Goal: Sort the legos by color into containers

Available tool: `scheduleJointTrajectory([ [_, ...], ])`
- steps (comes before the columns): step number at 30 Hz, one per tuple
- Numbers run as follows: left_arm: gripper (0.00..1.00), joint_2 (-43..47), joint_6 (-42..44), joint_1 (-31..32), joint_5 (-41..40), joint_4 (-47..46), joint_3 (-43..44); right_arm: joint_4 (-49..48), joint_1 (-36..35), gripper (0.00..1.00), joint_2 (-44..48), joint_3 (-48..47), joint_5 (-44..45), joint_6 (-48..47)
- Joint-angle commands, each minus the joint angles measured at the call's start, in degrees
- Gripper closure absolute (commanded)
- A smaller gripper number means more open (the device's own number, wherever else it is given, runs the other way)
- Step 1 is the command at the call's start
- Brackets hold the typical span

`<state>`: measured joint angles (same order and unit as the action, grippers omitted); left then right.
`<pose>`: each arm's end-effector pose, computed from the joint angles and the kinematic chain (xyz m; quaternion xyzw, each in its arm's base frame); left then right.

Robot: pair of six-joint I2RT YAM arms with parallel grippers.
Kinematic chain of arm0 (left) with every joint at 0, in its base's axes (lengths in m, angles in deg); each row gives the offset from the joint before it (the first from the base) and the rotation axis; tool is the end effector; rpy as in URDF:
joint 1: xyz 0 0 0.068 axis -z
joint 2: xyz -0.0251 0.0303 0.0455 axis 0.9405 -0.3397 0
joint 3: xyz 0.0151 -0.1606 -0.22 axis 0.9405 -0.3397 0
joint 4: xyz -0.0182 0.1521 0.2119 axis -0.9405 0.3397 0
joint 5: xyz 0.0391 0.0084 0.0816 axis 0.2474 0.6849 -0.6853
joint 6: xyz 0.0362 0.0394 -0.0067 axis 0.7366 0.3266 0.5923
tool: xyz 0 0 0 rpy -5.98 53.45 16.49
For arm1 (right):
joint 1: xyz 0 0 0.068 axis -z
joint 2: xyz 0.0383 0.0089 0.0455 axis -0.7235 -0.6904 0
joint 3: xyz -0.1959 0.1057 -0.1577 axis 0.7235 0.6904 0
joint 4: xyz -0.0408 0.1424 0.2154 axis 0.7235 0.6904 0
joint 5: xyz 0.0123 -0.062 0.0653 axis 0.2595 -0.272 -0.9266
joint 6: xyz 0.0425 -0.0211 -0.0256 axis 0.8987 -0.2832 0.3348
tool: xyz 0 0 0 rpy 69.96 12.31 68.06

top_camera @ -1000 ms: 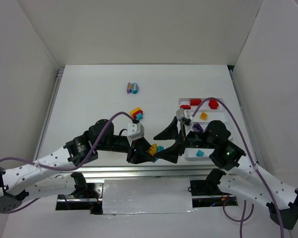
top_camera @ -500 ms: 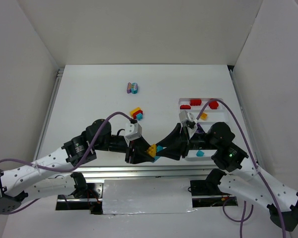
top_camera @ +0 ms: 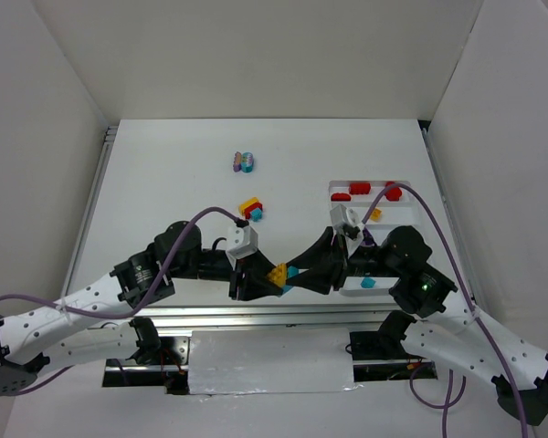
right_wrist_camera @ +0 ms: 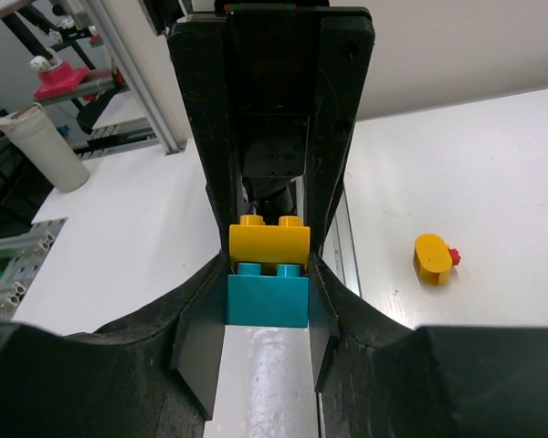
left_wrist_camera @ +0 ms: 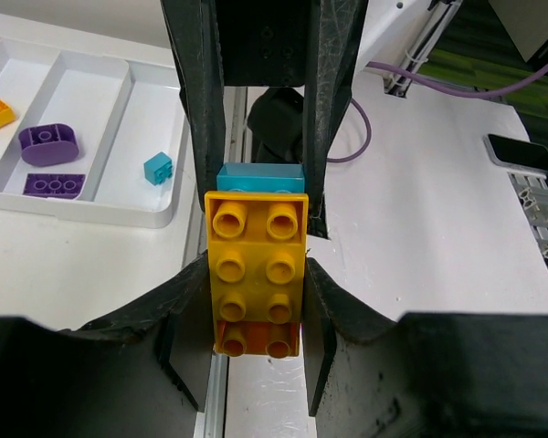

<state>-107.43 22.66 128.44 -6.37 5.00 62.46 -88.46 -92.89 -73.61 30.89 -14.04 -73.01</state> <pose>0.0931 -0.1837 0.3658 0.4282 0.5842 -0.5381 0.4311 0.0866 0.1254 0.3558 -0.4242 0.5295 0.5552 0.4811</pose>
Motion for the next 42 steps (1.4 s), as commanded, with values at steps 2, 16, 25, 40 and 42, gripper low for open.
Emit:
scheduleJointTrajectory([
  [2,1.0,4.1,-0.4,-0.1,-1.2,-4.3,1.0,3.6,0.8,1.0,0.2,2.0,7.1,-3.7],
  [16,1.0,3.5,-4.4,-5.9,-11.2,-5.1,0.6,-3.4,13.0,1.0,-2.4,5.0,10.3,0.7],
  [25,1.0,2.7,-8.3,-6.4,-28.9,3.3,3.5,15.2,21.8,1.0,-18.6,-5.1,53.5,15.3],
  [40,1.0,0.1,-13.3,-6.6,-41.2,14.3,6.0,33.7,32.7,1.0,-8.4,2.7,49.8,25.6],
  [42,1.0,-0.7,-13.4,-6.6,-40.9,13.8,5.8,34.3,33.5,1.0,-9.4,4.1,48.2,26.1],
])
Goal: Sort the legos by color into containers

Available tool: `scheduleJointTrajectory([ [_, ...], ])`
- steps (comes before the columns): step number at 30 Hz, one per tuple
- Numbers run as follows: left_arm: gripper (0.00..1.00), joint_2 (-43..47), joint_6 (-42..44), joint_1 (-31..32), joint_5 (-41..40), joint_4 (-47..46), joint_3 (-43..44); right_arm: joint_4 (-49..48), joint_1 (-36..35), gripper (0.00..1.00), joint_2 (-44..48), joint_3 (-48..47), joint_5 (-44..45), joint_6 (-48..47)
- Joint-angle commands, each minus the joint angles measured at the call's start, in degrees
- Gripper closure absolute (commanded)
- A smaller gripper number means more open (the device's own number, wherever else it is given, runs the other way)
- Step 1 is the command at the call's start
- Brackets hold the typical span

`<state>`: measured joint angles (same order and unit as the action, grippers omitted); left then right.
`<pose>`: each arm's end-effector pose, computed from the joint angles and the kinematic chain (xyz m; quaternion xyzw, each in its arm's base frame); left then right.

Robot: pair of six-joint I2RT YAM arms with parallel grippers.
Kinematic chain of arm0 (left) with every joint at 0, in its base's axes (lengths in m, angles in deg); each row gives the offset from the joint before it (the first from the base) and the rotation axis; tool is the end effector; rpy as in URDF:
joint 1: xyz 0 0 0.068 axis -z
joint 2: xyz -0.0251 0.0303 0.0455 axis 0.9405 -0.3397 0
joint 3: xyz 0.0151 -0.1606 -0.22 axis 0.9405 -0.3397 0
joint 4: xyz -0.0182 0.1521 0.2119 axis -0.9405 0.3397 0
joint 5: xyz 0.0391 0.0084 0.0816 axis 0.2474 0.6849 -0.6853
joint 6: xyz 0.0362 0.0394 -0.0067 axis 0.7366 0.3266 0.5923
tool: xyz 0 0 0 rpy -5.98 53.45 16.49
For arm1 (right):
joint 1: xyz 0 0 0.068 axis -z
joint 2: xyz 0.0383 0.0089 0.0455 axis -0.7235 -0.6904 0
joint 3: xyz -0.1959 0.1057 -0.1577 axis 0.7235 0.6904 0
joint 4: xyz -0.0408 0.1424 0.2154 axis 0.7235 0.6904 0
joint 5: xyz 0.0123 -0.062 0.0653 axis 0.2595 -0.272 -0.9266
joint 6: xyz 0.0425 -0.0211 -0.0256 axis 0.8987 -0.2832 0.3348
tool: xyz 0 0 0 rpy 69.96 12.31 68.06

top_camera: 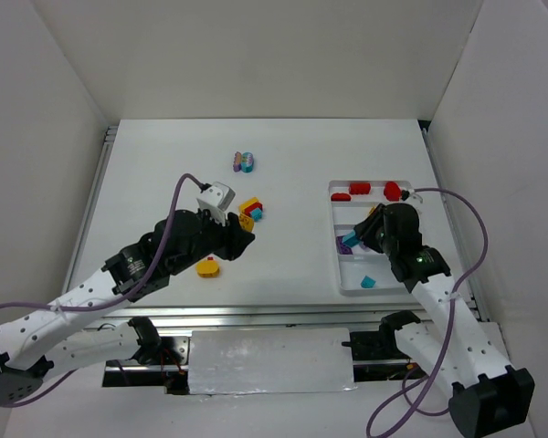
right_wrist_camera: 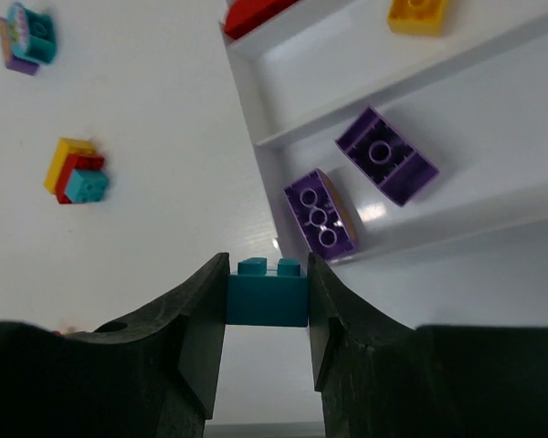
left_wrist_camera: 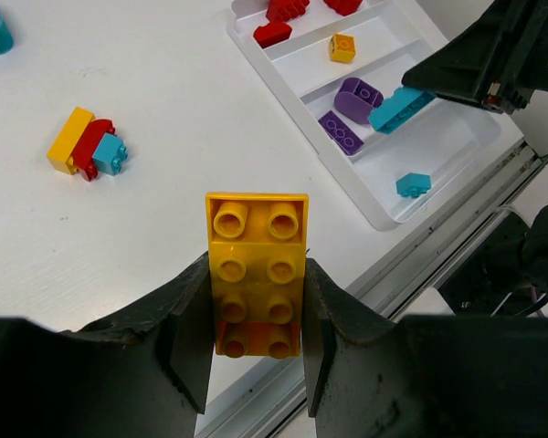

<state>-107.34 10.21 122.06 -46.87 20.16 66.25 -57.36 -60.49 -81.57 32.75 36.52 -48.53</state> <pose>0.1296 -0.1541 0.3608 0.1183 0.7803 -0.3222 0.5228 0.1690 0.0365 0.2682 0.2263 0.8549 0.1402 0.4454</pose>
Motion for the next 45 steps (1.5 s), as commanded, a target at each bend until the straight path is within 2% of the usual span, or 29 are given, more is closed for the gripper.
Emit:
scheduleJointTrajectory([
  [1,1.0,-0.8,-1.0,-0.2,-0.3,-1.3,1.9,3.0,1.9,1.0,-1.5,3.0,-5.1,1.9],
  [7,1.0,-0.6,-0.5,-0.3,-0.8,-0.9,1.4,1.0,3.2,1.0,2.4,10.3,-9.2,5.3],
  [12,1.0,-1.8,-0.2,-0.3,0.2,-1.8,1.1,-0.1,3.7,0.99,1.0,12.0,-11.7,6.4],
  [15,1.0,-2.7,0.1,-0.3,1.4,-1.6,1.4,-0.1,3.9,0.91,-0.7,12.1,-11.3,6.8],
  [16,1.0,-2.8,0.1,-0.3,1.6,-1.8,1.3,0.1,4.0,0.83,-1.1,11.9,-11.2,6.8],
  [21,1.0,-2.7,0.5,-0.3,2.4,-2.2,1.2,0.7,4.6,0.84,-1.0,11.7,-10.1,7.6],
  [27,1.0,-3.1,0.7,-0.3,3.0,-2.5,1.6,2.6,5.6,0.83,3.6,11.8,-8.2,9.8],
  [28,1.0,-3.2,0.8,-0.3,3.3,-2.5,1.5,2.7,5.6,0.69,3.9,12.0,-8.4,9.8],
  [30,1.0,-3.4,0.9,-0.3,3.6,-2.7,1.7,2.9,5.7,0.49,4.4,11.9,-8.8,9.6],
  [31,1.0,-3.5,1.0,-0.4,4.1,-2.7,1.7,3.0,5.7,0.28,4.3,12.0,-9.0,9.7],
  [34,1.0,-3.8,1.1,-0.5,4.4,-2.7,2.0,3.4,5.7,0.12,3.7,11.4,-8.9,9.6],
  [36,1.0,-3.9,1.2,-0.5,4.7,-2.6,2.2,3.5,5.7,0.07,3.2,11.3,-8.9,9.4],
  [40,1.0,-4.1,1.7,-0.5,6.3,-3.8,1.9,4.6,5.6,0.05,3.6,9.4,-9.0,7.7],
  [42,1.0,-4.6,2.6,-0.5,10.1,-5.3,1.2,5.6,5.4,0.01,5.9,6.5,-9.2,5.1],
  [45,1.0,-5.6,4.0,-0.5,17.1,-9.9,-0.2,8.9,5.4,0.0,8.5,0.6,-8.8,2.9],
])
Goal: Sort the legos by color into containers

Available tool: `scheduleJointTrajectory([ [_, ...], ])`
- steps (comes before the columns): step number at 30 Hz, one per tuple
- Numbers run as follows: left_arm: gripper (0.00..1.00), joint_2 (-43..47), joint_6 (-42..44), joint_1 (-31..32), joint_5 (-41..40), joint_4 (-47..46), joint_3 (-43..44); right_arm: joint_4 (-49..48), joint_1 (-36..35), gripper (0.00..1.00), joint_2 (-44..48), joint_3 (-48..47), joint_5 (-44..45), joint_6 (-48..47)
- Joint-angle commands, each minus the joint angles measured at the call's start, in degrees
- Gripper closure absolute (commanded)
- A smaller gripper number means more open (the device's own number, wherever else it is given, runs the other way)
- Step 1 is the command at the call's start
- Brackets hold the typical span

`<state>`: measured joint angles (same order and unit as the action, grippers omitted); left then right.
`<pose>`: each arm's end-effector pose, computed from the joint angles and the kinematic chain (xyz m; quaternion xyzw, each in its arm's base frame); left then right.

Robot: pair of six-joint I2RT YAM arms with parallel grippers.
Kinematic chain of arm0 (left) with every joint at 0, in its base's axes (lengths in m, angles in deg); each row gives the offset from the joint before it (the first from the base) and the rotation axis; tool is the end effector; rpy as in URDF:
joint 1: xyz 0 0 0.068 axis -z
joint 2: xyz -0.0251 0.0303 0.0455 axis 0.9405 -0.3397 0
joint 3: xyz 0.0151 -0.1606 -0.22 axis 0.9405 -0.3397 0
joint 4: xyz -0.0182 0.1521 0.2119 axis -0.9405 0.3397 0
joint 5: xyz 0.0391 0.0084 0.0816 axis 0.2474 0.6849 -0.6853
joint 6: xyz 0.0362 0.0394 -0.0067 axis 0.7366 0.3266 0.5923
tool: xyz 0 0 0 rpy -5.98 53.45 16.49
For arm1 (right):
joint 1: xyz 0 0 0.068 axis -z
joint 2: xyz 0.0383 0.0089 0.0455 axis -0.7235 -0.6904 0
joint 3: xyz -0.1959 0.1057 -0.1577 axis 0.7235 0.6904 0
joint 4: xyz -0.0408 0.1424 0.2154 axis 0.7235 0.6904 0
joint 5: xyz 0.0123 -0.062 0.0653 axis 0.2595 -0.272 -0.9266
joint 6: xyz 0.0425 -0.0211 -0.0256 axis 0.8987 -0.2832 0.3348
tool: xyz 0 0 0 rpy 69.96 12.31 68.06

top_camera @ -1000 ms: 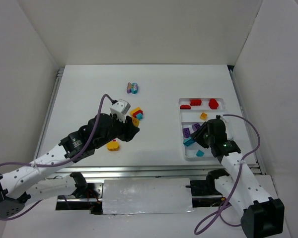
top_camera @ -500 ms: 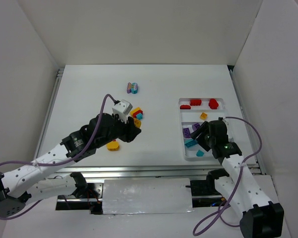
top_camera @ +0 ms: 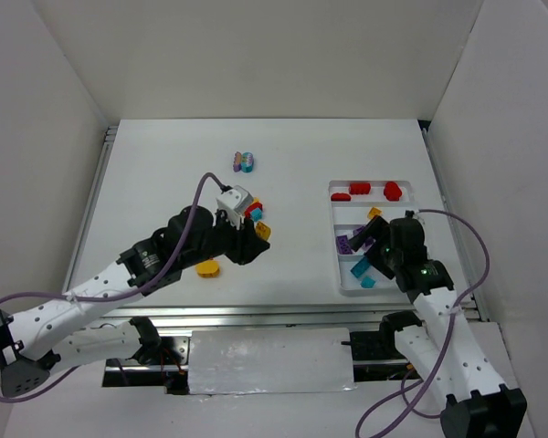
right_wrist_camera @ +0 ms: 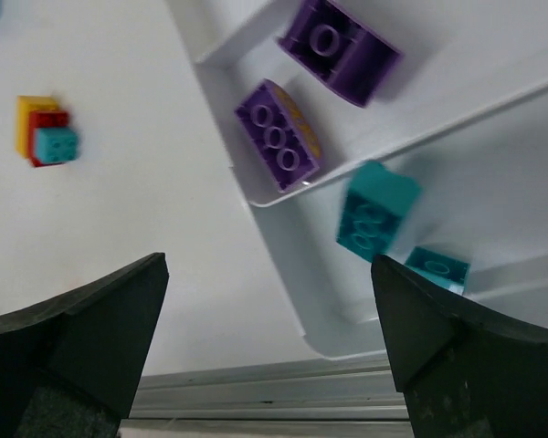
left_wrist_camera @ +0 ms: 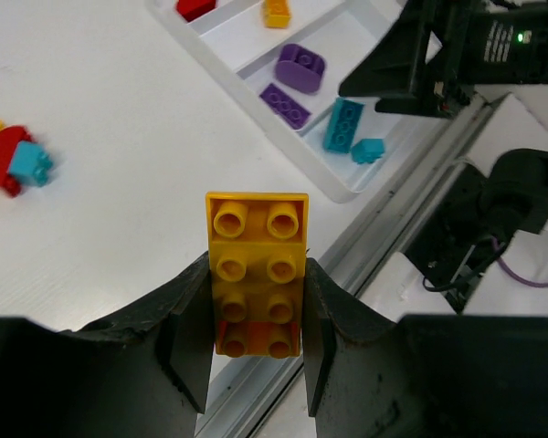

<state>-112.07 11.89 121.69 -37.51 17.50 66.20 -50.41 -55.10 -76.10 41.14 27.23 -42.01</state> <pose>0.1398 -0.1740 0.3493 0.1794 0.7816 -0.3562 0.4797 0.1437 0.0220 0.2220 0.2905 0.8761 0.1737 0.3433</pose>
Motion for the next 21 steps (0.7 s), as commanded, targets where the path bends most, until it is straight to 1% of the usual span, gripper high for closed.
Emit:
scheduleJointTrajectory([
  [1,1.0,-1.3,2.6,-0.1,8.9,-8.3,-0.5,3.4,-0.1,0.0,3.1,-9.7,0.9,-4.1],
  [3,1.0,-3.1,3.2,-0.1,12.0,-10.7,-0.5,6.6,-0.1,0.0,3.2,-13.6,2.3,-5.1],
  [7,1.0,-6.1,4.0,0.0,17.6,-13.6,0.0,8.0,-0.2,0.0,4.4,-15.0,3.2,-6.3],
  [9,1.0,-7.0,3.9,0.0,19.6,-16.8,-0.7,7.1,-0.2,0.04,5.0,-14.0,-0.2,-8.3],
  [10,1.0,-7.3,4.2,0.0,20.6,-17.6,-1.0,6.0,-0.3,0.04,5.0,-13.4,-4.6,-9.7],
  [11,1.0,-7.7,4.6,0.1,22.0,-18.4,-1.3,2.6,-0.3,0.05,4.8,-12.1,-10.2,-11.0],
  [12,1.0,-7.8,4.8,0.1,25.1,-20.2,-1.5,1.1,-0.2,0.06,4.5,-11.6,-22.3,-12.7],
  [13,1.0,-8.0,5.5,0.1,27.0,-21.0,-1.9,-0.5,-0.4,0.06,4.6,-11.0,-28.0,-13.0],
  [14,1.0,-8.4,5.8,0.2,29.1,-21.6,-1.9,-4.8,-0.5,0.07,5.1,-9.7,-33.1,-12.4],
  [15,1.0,-8.7,6.2,0.2,33.4,-22.9,-2.0,-7.1,-0.9,0.07,5.9,-8.9,-40.6,-11.5],
  [16,1.0,-9.1,6.4,0.3,35.3,-23.4,-1.8,-9.7,-1.3,0.06,8.0,-8.2,-43.7,-10.7],
  [17,1.0,-9.8,6.6,0.5,37.2,-23.8,-1.6,-14.4,-1.7,0.06,8.9,-7.1,-46.3,-9.4],
  [18,1.0,-10.2,6.8,0.6,40.7,-24.6,-1.4,-16.3,-2.1,0.05,10.0,-6.6,-48.2,-9.0],
  [19,1.0,-10.7,6.9,0.7,41.7,-24.7,-1.2,-18.1,-3.2,0.04,11.5,-6.5,-48.3,-8.5],
  [21,1.0,-11.8,7.7,1.6,42.8,-24.3,-0.3,-18.7,-4.7,0.02,11.4,-6.5,-48.7,-8.2],
])
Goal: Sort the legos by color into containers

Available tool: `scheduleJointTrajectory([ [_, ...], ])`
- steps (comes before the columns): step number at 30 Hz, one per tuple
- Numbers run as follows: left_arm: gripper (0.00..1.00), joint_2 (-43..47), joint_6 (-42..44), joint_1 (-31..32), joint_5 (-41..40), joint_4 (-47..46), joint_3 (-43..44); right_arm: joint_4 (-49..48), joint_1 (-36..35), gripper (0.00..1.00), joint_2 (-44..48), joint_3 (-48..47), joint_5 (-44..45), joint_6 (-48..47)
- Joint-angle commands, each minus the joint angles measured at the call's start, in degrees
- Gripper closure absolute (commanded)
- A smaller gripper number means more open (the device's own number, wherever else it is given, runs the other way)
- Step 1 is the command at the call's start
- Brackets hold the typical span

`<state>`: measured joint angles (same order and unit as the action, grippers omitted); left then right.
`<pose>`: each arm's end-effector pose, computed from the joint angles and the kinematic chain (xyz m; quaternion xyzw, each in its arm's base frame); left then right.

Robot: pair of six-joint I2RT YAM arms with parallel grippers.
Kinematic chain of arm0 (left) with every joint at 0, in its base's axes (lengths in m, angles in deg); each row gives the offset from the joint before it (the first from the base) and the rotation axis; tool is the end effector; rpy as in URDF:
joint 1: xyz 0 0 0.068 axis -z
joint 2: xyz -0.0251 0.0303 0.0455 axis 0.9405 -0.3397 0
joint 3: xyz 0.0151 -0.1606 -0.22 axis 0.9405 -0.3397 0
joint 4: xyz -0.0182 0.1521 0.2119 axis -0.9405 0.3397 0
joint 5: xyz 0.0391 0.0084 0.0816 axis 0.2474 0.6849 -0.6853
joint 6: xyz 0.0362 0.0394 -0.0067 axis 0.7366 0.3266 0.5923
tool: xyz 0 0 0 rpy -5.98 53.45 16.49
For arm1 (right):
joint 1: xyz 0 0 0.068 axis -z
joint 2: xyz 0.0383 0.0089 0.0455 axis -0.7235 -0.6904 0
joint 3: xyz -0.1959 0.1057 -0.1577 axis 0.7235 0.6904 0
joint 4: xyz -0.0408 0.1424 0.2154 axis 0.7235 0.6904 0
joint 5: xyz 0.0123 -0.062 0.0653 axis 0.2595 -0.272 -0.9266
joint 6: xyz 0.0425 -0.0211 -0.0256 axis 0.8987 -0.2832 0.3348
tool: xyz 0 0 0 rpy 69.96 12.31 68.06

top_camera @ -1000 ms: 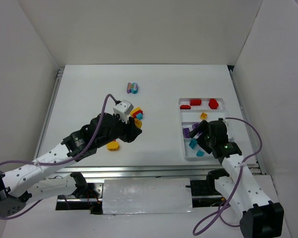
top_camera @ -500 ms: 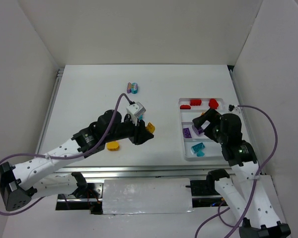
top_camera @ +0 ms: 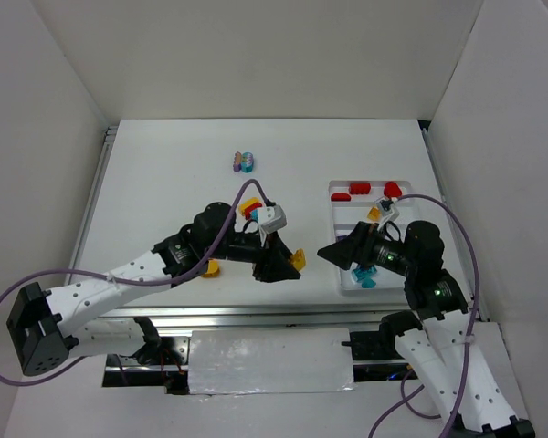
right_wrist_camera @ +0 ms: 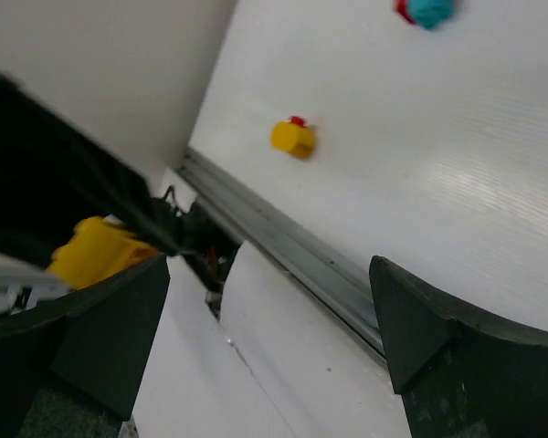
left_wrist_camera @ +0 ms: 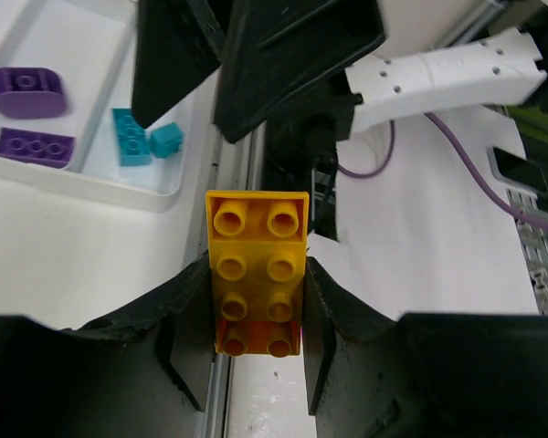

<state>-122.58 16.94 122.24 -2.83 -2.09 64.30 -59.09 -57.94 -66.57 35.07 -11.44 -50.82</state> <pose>0.1494 -0.2231 0.3328 0.3821 0.6505 -0.5362 0.3787 0.1170 0.0466 0.2944 -0.0159 0.7979 0.4668 0.3811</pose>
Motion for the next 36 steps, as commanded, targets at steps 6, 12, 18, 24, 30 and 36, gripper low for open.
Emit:
scheduleJointTrajectory([
  [6,1.0,-3.8,7.2,5.6,-5.6,2.2,5.7,-10.9,-7.9,0.02,-0.9,-1.7,-5.0,8.8],
  [12,1.0,-4.4,13.3,10.6,-22.8,5.3,7.2,-7.4,-19.7,0.08,-5.0,-5.6,5.8,12.7],
  [18,1.0,-3.8,15.4,11.4,-28.2,5.1,6.8,-8.7,-25.4,0.38,-6.6,-6.1,9.2,14.9],
  [24,1.0,-3.8,16.1,11.5,-30.9,5.3,6.7,-8.6,-25.8,0.92,-7.0,-6.4,10.9,15.1],
  [30,0.33,-3.0,14.9,11.6,-34.5,5.3,5.7,-9.0,-25.7,1.0,-6.3,-5.7,14.6,15.5],
  [36,0.01,-2.9,9.0,11.5,-46.5,9.1,7.0,-3.2,-23.1,1.0,-10.7,-7.1,32.5,11.5],
])
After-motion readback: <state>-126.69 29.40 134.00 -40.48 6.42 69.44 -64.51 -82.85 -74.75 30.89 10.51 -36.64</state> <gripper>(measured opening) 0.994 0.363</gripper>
